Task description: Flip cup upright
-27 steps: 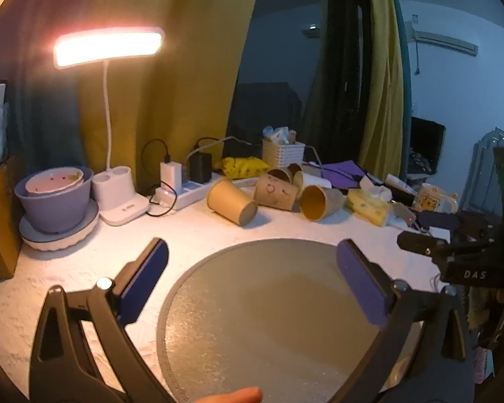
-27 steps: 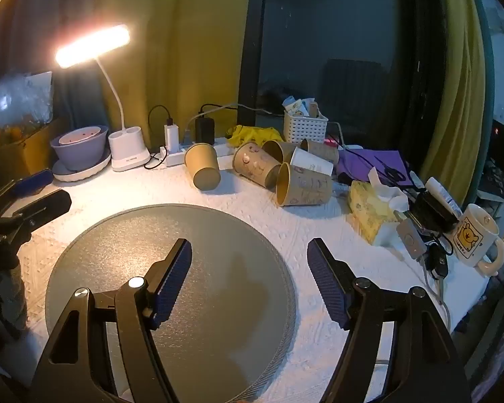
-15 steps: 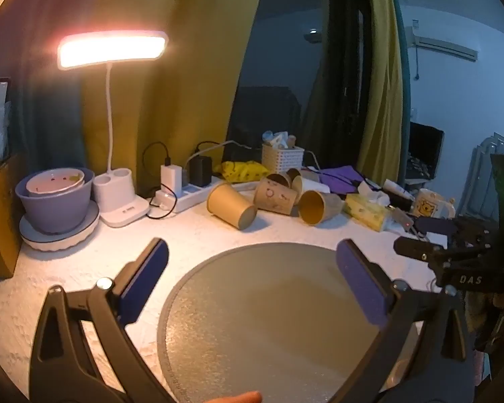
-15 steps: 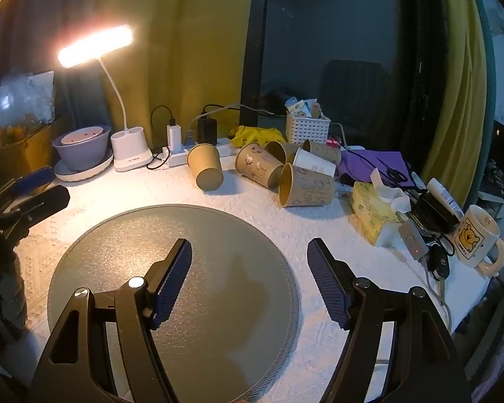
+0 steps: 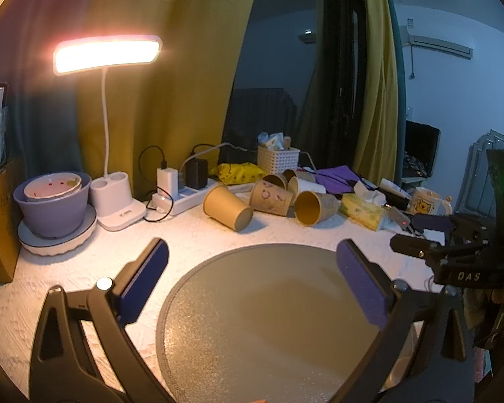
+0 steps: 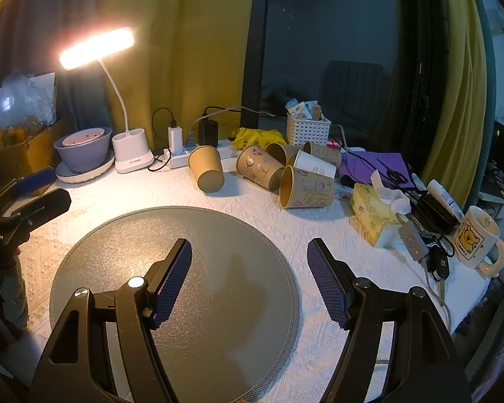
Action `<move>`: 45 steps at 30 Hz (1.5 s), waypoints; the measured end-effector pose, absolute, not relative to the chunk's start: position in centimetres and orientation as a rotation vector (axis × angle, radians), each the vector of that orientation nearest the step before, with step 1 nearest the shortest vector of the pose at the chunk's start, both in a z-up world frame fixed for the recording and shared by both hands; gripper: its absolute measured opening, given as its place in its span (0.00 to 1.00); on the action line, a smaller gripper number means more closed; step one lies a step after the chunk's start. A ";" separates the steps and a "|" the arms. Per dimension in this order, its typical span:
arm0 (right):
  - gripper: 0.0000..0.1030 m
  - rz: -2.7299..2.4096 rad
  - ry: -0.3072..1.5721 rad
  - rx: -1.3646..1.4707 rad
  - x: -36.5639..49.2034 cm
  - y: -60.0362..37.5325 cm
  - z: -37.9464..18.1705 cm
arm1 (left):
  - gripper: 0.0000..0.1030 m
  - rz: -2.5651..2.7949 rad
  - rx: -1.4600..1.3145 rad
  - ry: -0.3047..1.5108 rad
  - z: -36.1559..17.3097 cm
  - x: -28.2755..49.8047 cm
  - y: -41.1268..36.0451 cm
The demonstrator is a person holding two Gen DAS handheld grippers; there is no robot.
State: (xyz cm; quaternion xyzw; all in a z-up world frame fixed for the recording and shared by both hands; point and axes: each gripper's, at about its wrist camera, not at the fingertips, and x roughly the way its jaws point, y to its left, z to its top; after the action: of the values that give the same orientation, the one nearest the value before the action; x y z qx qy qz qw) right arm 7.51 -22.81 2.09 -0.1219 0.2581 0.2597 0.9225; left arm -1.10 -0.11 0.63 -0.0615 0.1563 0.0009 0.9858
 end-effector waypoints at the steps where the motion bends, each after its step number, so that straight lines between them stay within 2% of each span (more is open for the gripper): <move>1: 0.72 0.534 0.530 -0.251 7.5 -22.8 2.1 | 0.98 0.002 -0.124 0.316 0.6 -1.1 -0.1; 45: 0.72 0.535 0.525 -0.248 7.6 -22.9 2.5 | 0.98 0.002 -0.124 0.319 0.5 -1.0 -0.1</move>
State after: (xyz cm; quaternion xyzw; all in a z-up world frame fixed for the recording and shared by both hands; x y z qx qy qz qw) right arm 7.65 -22.92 2.47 -0.1210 0.2559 0.2604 0.9231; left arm -0.99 -0.12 0.54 -0.0615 0.1589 0.0010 0.9854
